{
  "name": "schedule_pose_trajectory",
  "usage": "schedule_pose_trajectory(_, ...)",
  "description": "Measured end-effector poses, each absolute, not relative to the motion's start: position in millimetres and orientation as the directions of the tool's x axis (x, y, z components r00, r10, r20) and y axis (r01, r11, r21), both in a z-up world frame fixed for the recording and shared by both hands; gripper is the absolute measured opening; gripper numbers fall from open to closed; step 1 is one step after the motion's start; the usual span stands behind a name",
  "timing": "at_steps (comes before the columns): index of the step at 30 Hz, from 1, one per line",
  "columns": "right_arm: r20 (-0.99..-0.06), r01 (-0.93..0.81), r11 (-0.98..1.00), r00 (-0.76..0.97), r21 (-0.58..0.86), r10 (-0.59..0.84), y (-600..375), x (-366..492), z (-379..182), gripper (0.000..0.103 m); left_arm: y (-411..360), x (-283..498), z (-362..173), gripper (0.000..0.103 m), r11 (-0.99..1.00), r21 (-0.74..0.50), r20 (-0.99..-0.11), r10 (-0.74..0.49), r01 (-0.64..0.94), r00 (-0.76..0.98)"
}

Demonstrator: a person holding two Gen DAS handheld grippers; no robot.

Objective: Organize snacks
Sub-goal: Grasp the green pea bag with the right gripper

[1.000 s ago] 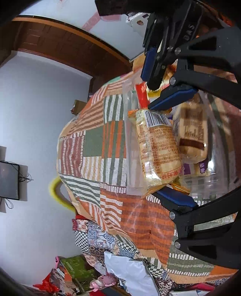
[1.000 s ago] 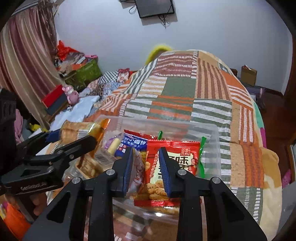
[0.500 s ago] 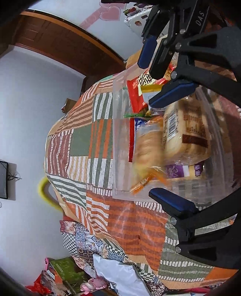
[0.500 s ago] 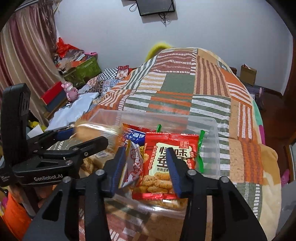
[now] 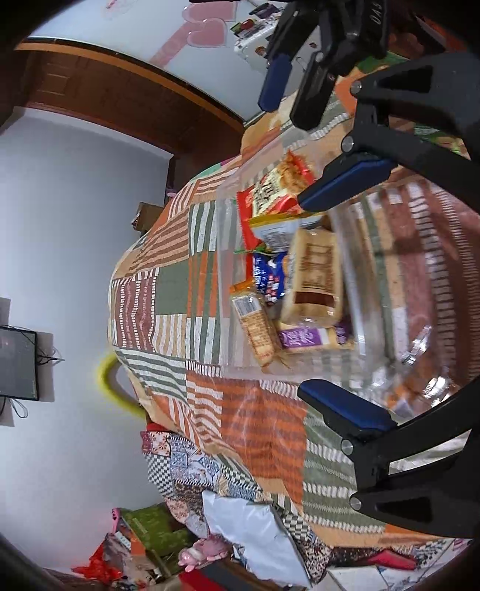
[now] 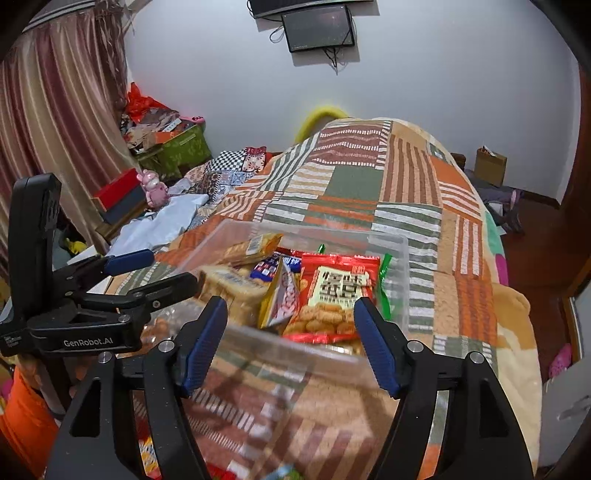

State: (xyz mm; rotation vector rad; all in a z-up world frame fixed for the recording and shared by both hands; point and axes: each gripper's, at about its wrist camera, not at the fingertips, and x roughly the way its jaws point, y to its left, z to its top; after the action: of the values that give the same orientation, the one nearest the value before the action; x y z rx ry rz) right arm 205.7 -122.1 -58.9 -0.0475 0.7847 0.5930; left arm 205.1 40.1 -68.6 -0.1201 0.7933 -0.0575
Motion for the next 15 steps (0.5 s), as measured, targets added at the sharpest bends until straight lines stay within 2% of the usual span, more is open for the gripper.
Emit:
schedule_pose_trajectory(7,-0.681,-0.530,0.836,0.560,0.143,0.472,-136.2,175.3,-59.8,0.071,51.0,164.3,-64.8,0.094,0.995,-0.100,-0.719,-0.060,-0.018,0.693)
schedule_pose_trajectory(15,-0.742,-0.520,0.841,0.506,0.145,0.441,-154.0,149.8,-94.5,0.072,54.5,127.3,-87.0,0.094,0.995,-0.091,-0.758,-0.046,-0.035,0.650)
